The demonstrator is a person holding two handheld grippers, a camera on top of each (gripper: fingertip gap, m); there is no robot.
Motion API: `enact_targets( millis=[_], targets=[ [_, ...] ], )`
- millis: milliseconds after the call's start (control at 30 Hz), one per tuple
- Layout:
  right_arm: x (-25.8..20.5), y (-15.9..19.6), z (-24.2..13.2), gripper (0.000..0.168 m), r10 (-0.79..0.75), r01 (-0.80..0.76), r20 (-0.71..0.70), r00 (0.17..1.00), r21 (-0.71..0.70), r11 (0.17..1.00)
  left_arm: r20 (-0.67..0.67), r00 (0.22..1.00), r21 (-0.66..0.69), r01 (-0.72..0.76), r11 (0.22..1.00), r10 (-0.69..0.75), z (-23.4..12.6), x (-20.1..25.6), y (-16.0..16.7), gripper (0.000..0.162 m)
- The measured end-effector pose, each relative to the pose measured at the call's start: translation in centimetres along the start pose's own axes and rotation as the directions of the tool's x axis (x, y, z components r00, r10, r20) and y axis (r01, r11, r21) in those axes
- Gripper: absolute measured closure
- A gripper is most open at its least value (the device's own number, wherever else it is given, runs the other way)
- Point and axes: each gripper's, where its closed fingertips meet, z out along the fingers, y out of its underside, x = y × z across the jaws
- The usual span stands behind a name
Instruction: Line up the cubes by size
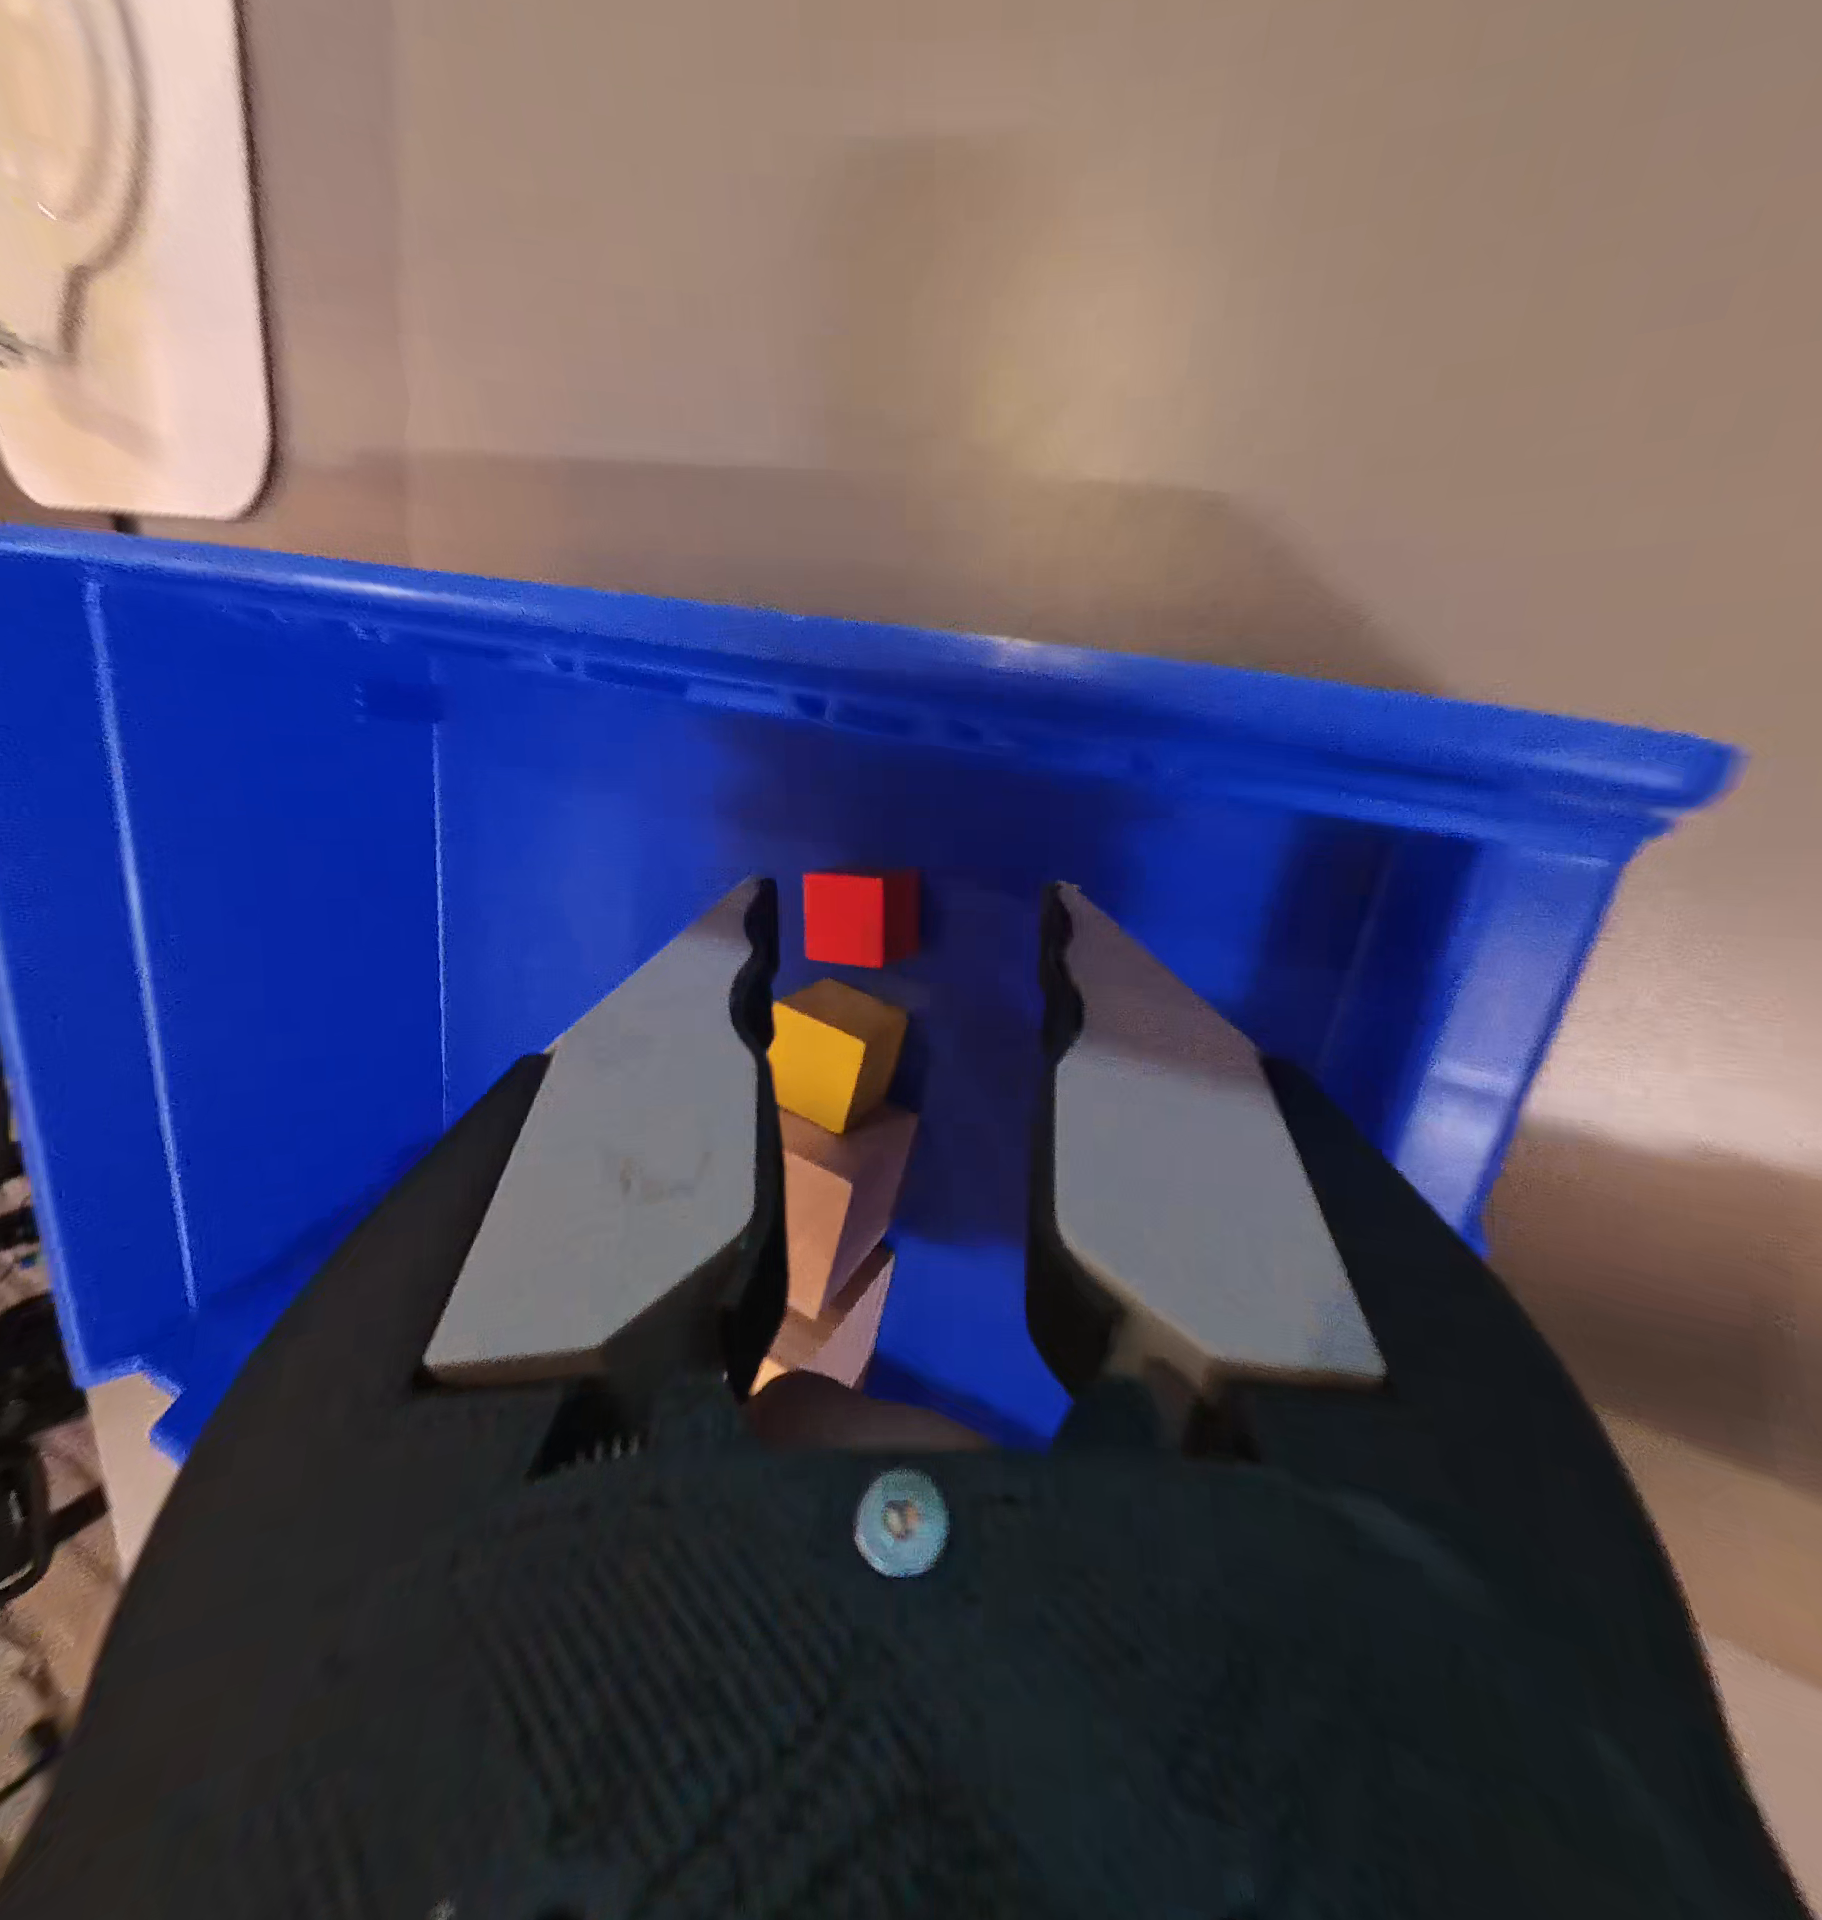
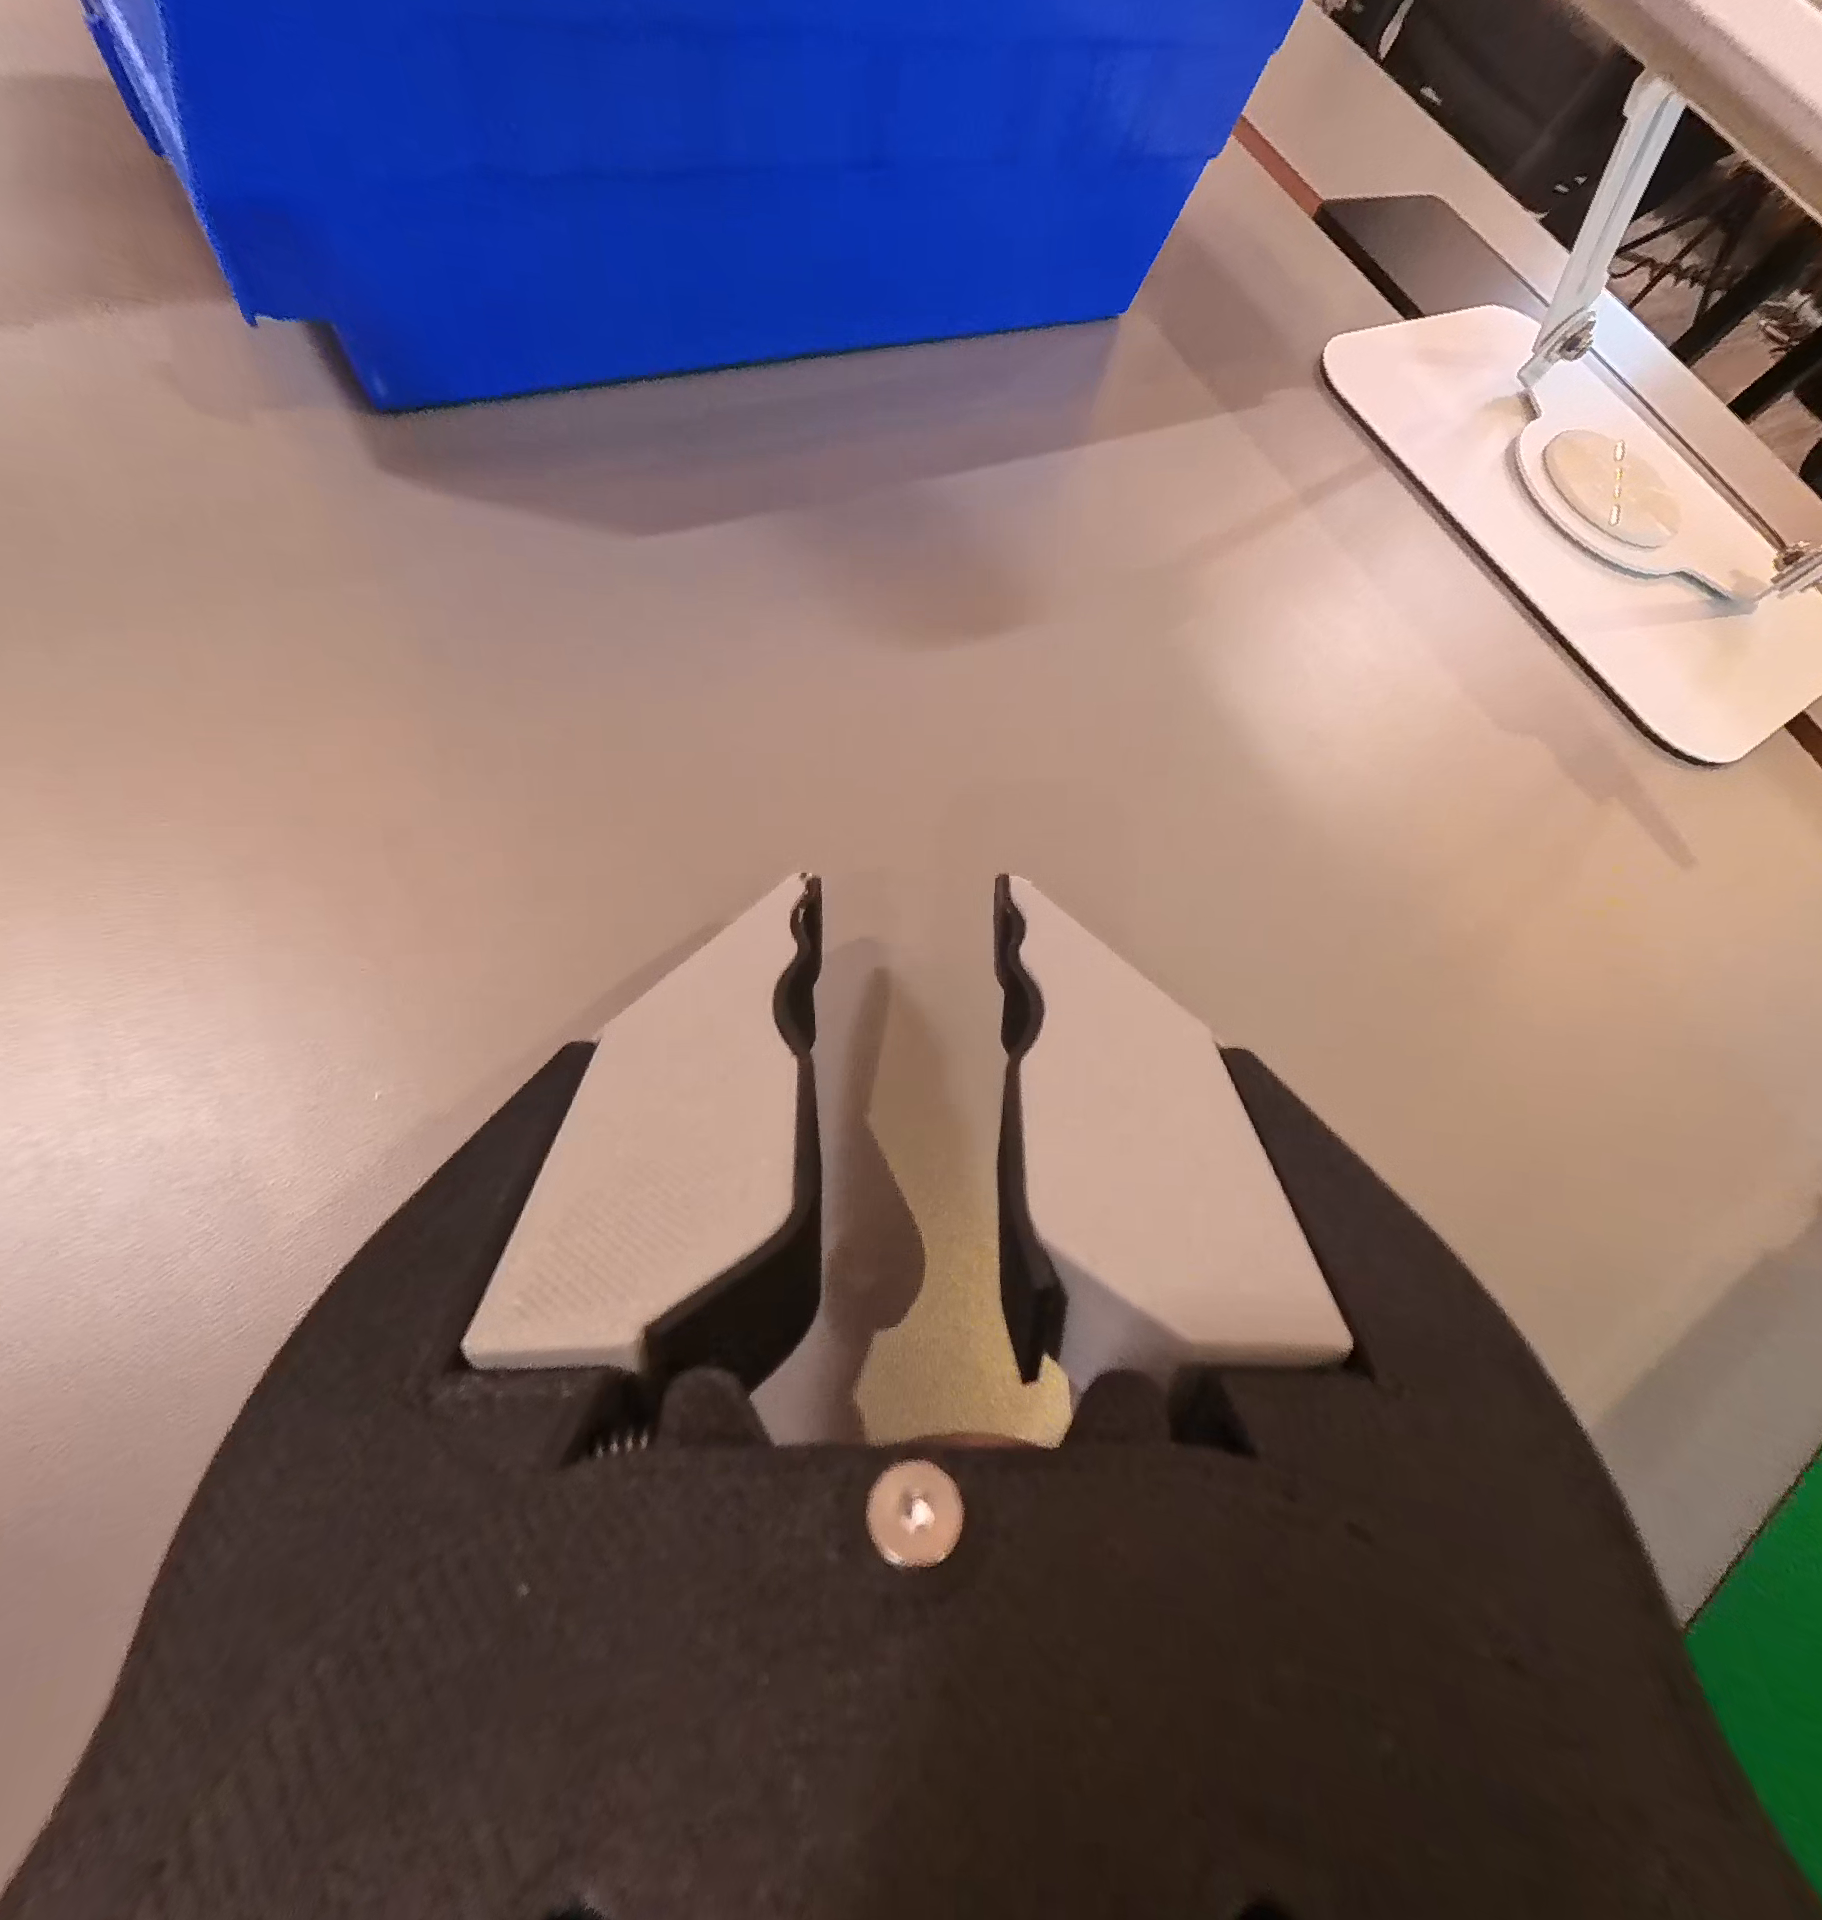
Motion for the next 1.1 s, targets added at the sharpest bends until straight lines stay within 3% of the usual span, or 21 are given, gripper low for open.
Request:
enact_targets(
  millis=[133, 333, 500, 600, 833, 1100],
  targets=[
    [-0.2, 0.0, 0.1, 0.138, 0.01, -0.01, 0.015, 1.0, 0.001, 1.0, -0.054, 0.998, -0.106, 0.026, 0.994, -0.032, 1.6, -0.4, 1.2, 0.108],
    [0.0, 0.0, 0.0, 0.138, 0.035, -0.035, 0.026, 0.999, 0.008, 0.999, -0.127, 0.989, -0.142, 0.056, 0.988, -0.074, 2.8, -0.8, 1.6, 0.107],
    [-0.1, -0.2, -0.1, 0.138, 0.027, -0.028, 0.028, 0.999, 0.014, 1.0, -0.182, 0.979, -0.095, 0.07, 0.993, -0.086, 3.3, -0.3, 0.9, 0.13],
    [-0.2, -0.2, -0.1, 0.138, 0.025, -0.025, 0.029, 0.999, 0.013, 1.0, -0.184, 0.981, -0.092, 0.052, 0.994, -0.068, 3.7, -0.2, 1.0, 0.162],
    [0.1, -0.3, -0.3, 0.138, 0.032, -0.032, 0.023, 0.999, 0.024, 0.999, -0.19, 0.982, -0.113, 0.004, 0.994, -0.025, 3.2, 0.1, 1.7, 0.162],
    [0.0, -0.2, -0.2, 0.138, 0.031, -0.032, 0.025, 0.999, 0.021, 0.999, -0.065, 0.997, -0.086, 0.029, 0.996, -0.034, 0.1, -2.5, 1.3, 0.162]
  ],
)
